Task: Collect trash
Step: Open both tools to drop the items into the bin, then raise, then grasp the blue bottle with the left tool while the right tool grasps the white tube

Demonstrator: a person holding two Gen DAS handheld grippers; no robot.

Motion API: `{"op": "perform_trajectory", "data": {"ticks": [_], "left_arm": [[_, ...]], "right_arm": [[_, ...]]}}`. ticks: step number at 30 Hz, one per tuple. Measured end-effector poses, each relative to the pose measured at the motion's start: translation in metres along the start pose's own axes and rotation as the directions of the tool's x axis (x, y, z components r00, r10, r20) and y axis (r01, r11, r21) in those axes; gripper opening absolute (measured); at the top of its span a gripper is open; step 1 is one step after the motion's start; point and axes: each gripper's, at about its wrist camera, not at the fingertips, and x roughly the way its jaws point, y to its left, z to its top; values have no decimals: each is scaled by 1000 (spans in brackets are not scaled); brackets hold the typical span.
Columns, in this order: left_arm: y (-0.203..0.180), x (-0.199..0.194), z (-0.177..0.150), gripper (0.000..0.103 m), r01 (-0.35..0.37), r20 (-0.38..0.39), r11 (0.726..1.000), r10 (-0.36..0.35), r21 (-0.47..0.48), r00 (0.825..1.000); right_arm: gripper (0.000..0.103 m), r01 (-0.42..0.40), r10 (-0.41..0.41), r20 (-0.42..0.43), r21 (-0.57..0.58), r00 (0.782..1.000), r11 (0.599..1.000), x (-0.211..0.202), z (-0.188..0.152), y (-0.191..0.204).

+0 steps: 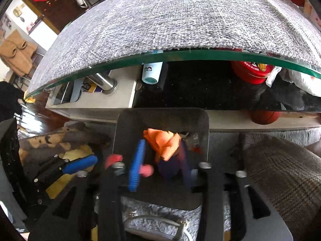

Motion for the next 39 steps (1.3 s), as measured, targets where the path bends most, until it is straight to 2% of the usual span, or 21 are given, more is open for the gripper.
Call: {"op": "perform_trajectory", "data": {"ticks": [3,9,11,14,19,26,34,39], "left_arm": [[0,-3,2,59,-7,4,1000,7,-2,1000],[1,-21,10,72,-24,31,1000,24,7,999],[1,-32,16,79,-35,53,999,35,9,998],[2,-49,27,83,-46,86,999,45,10,995],[5,-73,48,84,-47,120,999,46,5,992],[8,-92,83,84,-65,145,998,62,14,987],[20,-101,127,84,-104,173,995,101,6,980],[29,-100,158,84,-131,191,991,125,17,974]], "right_arm": [[53,0,0,12,13,1000,1000,-6,3,-4],[67,7,-9,75,32,997,999,-32,16,-13],[75,10,-14,108,34,994,999,-45,23,-15],[79,10,-15,149,33,989,999,-61,32,-17],[81,5,-10,186,23,983,1000,-81,51,-19],[84,40,-38,210,-5,977,999,-92,74,-20],[84,85,-74,249,-33,966,996,-96,111,-19],[84,79,-70,260,-23,963,997,-93,134,-28]]}}
